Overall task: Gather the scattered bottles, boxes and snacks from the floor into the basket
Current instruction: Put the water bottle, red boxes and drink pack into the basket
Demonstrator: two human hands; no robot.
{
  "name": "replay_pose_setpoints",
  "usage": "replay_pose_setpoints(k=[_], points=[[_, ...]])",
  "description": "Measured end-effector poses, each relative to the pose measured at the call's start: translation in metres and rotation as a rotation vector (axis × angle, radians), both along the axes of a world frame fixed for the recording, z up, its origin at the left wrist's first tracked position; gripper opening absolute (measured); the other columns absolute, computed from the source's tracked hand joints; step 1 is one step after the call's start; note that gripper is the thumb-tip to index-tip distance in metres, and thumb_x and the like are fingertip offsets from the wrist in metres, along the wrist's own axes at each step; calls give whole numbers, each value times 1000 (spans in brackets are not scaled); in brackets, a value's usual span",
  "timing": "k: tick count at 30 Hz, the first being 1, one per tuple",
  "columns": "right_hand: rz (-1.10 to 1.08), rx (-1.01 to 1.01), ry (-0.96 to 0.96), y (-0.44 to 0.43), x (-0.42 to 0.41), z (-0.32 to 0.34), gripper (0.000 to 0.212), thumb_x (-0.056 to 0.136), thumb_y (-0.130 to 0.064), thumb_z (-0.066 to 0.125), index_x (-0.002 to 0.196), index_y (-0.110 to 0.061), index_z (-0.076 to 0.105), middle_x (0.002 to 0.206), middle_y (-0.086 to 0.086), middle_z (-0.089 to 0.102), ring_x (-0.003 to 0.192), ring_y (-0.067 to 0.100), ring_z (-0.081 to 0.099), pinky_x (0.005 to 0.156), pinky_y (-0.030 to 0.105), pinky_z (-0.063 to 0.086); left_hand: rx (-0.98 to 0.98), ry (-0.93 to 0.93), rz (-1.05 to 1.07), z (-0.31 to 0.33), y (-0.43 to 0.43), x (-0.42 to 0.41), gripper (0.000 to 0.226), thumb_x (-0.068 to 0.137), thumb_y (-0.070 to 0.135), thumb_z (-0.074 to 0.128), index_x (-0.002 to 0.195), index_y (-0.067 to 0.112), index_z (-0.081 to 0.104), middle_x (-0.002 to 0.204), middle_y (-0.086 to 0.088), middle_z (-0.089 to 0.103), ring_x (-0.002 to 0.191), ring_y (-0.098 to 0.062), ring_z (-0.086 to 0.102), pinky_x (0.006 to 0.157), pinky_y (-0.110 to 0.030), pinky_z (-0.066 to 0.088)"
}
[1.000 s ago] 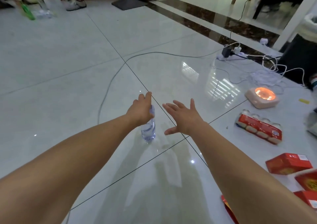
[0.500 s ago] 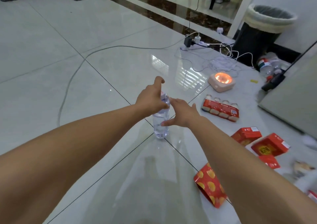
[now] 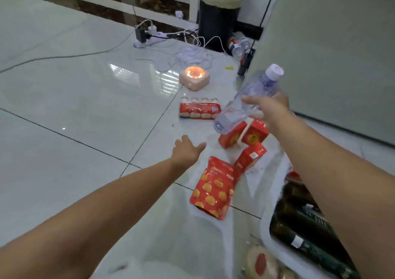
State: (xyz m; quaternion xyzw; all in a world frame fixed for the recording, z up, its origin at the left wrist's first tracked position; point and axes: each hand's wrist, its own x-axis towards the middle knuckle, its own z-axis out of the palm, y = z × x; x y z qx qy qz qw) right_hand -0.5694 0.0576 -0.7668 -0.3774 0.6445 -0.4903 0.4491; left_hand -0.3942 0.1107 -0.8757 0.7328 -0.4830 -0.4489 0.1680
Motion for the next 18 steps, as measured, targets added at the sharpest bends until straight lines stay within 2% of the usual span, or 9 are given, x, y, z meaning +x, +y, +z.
replay_pose_setpoints(k=[2,3,6,7,9,11,13,16,18], points=[[-127,-22,-97,7,-35,16,39,71,0,76,94,-19,52,90,-3,59,76,13,60,74,38,58,291,-84,-94,-43,24,-18,88,81,59,61,142,4,29,143,-18,34,130,-35,39,106,-45,38],[-190,-27,-134,11,-54,22,37,72,-2,76,93,-19,51,86,-3,57,71,11,58,70,37,59,327,-138,-158,-55,36,-29,91,77,61,64,141,5,30,141,-16,35,129,-34,40,105,-44,40],[-338,-25,-249,34,-117,29,48,71,-10,78,114,-10,58,91,5,60,71,20,65,61,35,60,197,-313,-298,-76,56,-55,97,67,55,77,137,8,29,133,-13,36,126,-32,40,101,-41,39],[-402,-30,-276,46,-138,28,54,70,-12,79,120,-8,57,96,8,63,74,23,68,62,36,60,198,-283,-274,-79,57,-59,96,64,47,83,133,9,29,130,-13,39,124,-32,43,100,-42,42],[-536,-37,-295,75,-179,24,58,69,-16,80,122,-10,57,107,9,66,82,24,71,62,37,60,282,-62,-156,-85,50,-61,87,59,29,90,123,9,35,118,-11,49,113,-31,53,94,-44,49],[-646,-4,-271,106,-212,20,65,66,-18,82,125,-14,55,115,9,66,87,25,70,58,35,59,372,109,-118,-84,41,-55,78,49,17,92,114,5,51,105,-7,63,98,-29,63,87,-44,54],[-741,55,-233,145,-240,16,65,69,-19,81,127,-15,54,116,9,65,87,24,70,55,33,58,379,130,-106,-84,34,-47,75,36,14,93,104,7,63,96,-8,69,88,-29,67,81,-42,57],[-812,179,-198,206,-271,4,54,77,-22,75,126,-14,53,119,11,61,90,24,66,52,33,59,276,109,42,-76,18,-32,49,48,8,90,91,12,65,81,-8,68,68,-26,66,59,-32,55],[-849,248,-194,241,-281,-4,35,82,-23,70,114,-15,57,120,12,59,85,22,64,46,32,57,130,150,214,-74,-2,-23,44,49,18,85,88,19,62,80,-5,69,61,-25,66,53,-32,55]])
